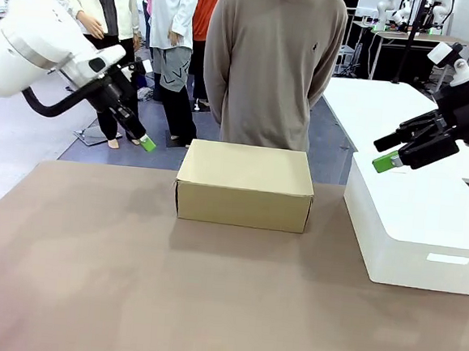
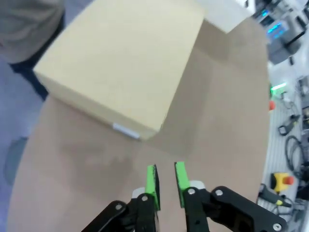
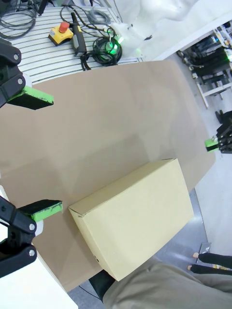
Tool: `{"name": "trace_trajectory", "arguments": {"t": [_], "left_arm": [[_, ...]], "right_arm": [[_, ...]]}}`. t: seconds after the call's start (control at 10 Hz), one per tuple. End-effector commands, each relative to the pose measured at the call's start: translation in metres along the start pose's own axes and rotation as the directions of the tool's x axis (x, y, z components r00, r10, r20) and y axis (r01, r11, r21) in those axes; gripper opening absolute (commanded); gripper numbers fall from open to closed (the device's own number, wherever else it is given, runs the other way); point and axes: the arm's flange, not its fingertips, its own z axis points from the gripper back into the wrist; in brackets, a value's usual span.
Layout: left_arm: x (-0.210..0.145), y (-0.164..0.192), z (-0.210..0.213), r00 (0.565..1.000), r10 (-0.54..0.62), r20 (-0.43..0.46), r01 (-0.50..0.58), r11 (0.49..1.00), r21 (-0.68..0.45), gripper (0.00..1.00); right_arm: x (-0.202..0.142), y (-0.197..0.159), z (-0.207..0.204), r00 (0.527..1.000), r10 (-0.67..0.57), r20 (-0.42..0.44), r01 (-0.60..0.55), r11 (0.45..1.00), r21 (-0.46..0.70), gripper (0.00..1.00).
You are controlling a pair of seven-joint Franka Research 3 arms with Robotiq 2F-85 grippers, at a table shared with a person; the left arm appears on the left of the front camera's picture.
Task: Pack the shoes into the box.
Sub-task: Press down on the lid of the Shoes Box.
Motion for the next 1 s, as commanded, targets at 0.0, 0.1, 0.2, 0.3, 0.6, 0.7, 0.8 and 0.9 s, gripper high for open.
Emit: {"name": "trace_trajectory", "arguments": {"t": [0.0, 0.1, 0.2, 0.3, 0.6, 0.7, 0.8, 0.9], "left_arm": [[-0.011, -0.035, 0.009, 1.0, 0.004, 0.023, -0.008, 0.988, 0.153, 0.81], [-0.015, -0.049, 0.016, 0.999, -0.012, 0.048, 0.001, 0.976, 0.216, 1.0], [-0.018, -0.062, 0.023, 0.998, -0.025, 0.06, 0.01, 0.971, 0.24, 1.0], [-0.022, -0.072, 0.029, 0.998, -0.03, 0.06, 0.013, 0.964, 0.265, 1.0], [-0.032, -0.1, 0.041, 0.998, -0.026, 0.065, 0.004, 0.948, 0.317, 1.0], [-0.033, -0.106, 0.042, 0.996, -0.012, 0.088, -0.016, 0.949, 0.314, 1.0], [-0.033, -0.112, 0.042, 0.993, -0.004, 0.117, -0.033, 0.948, 0.316, 1.0], [-0.034, -0.118, 0.042, 0.99, 0.001, 0.138, -0.042, 0.953, 0.3, 1.0]], "right_arm": [[0.002, -0.003, -0.002, 0.999, 0.019, 0.037, -0.019, 1.0, 0.008, 1.0], [0.0, 0.0, 0.0, 1.0, 0.0, 0.0, 0.0, 1.0, 0.0, 1.0], [0.008, -0.006, -0.007, 1.0, -0.026, -0.001, 0.025, 1.0, -0.017, 1.0], [0.017, -0.01, -0.015, 0.999, -0.037, -0.001, 0.037, 0.999, -0.022, 1.0], [0.046, -0.025, -0.049, 0.997, -0.038, -0.064, 0.036, 0.999, -0.035, 1.0], [0.056, -0.028, -0.062, 0.996, -0.046, -0.08, 0.043, 0.998, -0.04, 1.0], [0.065, -0.032, -0.076, 0.994, -0.049, -0.101, 0.043, 0.997, -0.06, 1.0], [0.075, -0.037, -0.091, 0.99, -0.065, -0.126, 0.055, 0.995, -0.081, 1.0]]}}
